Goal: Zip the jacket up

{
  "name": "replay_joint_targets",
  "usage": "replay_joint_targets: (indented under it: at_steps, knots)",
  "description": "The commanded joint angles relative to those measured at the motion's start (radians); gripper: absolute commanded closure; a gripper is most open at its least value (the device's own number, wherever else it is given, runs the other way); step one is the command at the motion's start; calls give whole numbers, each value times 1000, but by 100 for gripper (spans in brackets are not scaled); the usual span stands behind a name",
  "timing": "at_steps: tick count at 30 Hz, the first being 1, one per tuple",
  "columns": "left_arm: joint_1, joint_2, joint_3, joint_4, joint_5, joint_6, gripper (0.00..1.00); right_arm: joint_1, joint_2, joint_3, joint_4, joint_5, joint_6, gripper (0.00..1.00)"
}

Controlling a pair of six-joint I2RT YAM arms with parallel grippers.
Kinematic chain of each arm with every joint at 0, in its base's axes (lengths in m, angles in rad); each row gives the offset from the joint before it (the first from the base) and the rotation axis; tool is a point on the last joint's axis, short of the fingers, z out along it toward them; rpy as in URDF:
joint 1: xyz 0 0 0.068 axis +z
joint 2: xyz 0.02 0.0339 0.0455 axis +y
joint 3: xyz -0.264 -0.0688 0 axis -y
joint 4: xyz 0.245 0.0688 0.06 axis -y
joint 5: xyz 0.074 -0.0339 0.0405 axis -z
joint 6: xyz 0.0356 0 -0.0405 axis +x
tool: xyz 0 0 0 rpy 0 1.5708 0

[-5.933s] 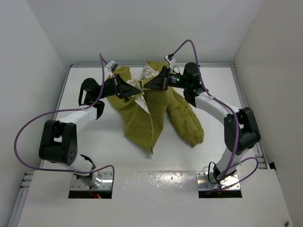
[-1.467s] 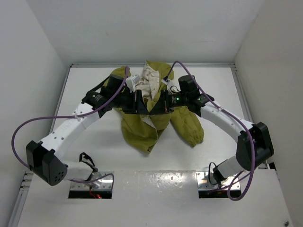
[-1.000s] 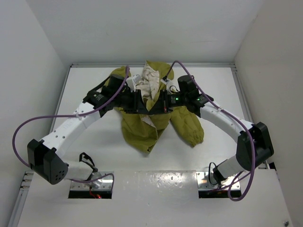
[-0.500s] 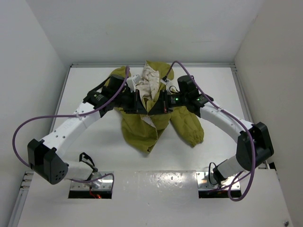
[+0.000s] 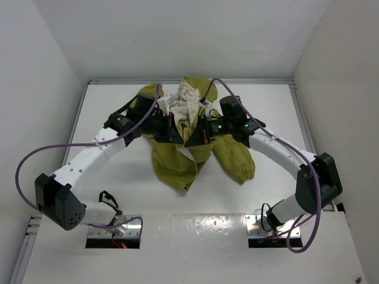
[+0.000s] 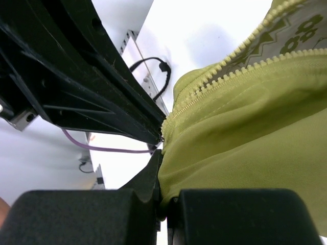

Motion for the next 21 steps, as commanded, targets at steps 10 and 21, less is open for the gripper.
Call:
replay_joint_targets:
  at_steps: [10,21]
  knots:
    - [44,10,58,129,1,-26,100,62,-42,31,-142,-76,-155,100]
    - [100,38,77,211,-62,-75,100,89,-91,-24,-217,-119,-261,100]
